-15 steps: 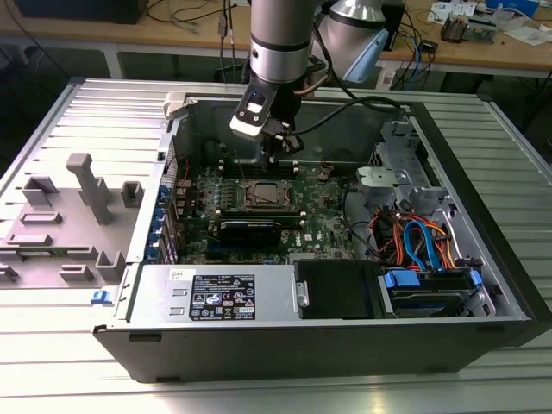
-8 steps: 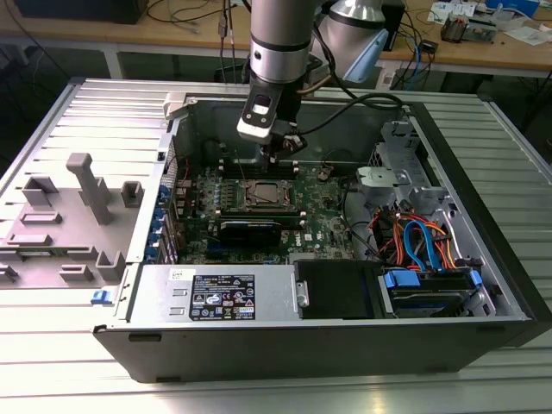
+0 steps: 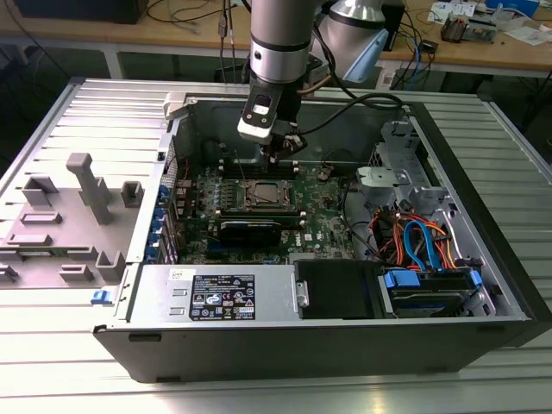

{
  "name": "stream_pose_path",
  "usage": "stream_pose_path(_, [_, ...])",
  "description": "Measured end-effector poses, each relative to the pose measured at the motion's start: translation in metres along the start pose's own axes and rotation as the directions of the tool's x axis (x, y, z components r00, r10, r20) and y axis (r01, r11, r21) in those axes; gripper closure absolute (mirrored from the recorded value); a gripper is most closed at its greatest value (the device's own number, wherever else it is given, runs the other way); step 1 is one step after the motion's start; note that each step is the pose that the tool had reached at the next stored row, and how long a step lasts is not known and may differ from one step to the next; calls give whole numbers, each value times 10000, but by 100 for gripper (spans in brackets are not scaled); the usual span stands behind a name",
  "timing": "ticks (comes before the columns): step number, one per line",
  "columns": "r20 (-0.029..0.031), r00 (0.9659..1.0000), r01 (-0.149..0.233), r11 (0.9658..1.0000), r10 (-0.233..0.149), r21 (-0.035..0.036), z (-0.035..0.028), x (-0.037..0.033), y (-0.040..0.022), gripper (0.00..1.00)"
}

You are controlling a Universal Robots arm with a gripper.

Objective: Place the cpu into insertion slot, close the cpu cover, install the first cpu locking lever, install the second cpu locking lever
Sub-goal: 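Install the first cpu locking lever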

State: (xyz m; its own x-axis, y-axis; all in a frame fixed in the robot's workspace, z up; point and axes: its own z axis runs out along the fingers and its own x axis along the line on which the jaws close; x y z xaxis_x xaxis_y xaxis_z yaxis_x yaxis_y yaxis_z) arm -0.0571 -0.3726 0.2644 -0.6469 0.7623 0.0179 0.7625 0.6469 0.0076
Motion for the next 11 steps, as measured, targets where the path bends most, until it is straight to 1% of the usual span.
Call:
stream_pose_path(6, [0, 10000, 47, 10000, -47, 0, 0, 0, 0, 89])
stream_pose_path(8, [0, 9999, 107, 9999, -107, 3, 0, 0, 1, 89])
stream_pose_path(11, [-2, 9995, 315, 9995, -315, 6, 0, 2, 2, 89])
